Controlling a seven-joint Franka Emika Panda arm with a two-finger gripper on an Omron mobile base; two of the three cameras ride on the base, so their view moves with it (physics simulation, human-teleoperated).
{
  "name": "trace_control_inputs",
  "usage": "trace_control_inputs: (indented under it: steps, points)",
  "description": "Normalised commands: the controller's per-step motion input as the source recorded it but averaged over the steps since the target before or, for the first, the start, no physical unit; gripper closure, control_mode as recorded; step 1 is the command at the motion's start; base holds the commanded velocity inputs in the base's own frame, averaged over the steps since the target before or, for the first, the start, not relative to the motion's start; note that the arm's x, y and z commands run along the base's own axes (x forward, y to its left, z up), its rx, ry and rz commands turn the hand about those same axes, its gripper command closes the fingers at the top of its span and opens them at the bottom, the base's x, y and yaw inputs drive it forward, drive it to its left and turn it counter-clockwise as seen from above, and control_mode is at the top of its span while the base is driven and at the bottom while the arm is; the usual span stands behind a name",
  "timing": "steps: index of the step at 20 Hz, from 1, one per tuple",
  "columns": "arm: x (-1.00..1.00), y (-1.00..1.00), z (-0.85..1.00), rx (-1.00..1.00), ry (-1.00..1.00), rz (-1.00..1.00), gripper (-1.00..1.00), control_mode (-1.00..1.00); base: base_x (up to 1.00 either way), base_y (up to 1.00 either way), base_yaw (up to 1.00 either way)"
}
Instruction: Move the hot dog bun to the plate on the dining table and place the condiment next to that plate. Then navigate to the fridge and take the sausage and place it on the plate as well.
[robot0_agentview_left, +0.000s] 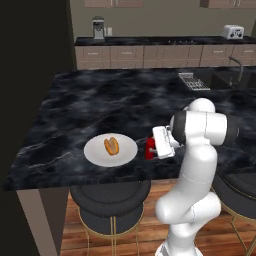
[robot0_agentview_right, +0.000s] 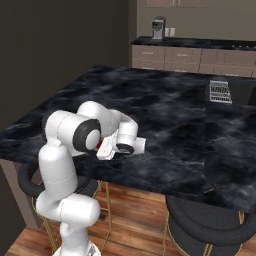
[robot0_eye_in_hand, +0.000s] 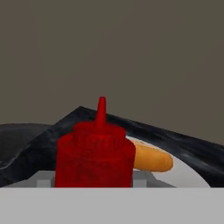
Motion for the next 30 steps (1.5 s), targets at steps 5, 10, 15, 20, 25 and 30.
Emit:
trace_control_inputs:
  steps: [5, 10, 15, 20, 25, 30]
  points:
    - [0.05, 0.0, -0.32, 0.0, -0.05, 0.0, -1.0, -1.0, 0.0, 0.0, 0.0]
    - [0.0, 0.0, -0.19, 0.0, -0.01, 0.0, -1.0, -1.0, 0.0, 0.0, 0.0]
    - [0.0, 0.0, -0.07, 0.0, 0.0, 0.0, -1.0, -1.0, 0.0, 0.0, 0.0]
    - [0.03, 0.0, 0.0, 0.0, 0.0, 0.0, -1.0, -1.0, 0.0, 0.0, 0.0]
    - [0.21, -0.13, 0.07, 0.0, 0.05, -0.01, -1.0, -1.0, 0.0, 0.0, 0.0]
    - [0.04, -0.31, 0.13, 0.0, 0.11, -0.07, -1.0, -1.0, 0.0, 0.0, 0.0]
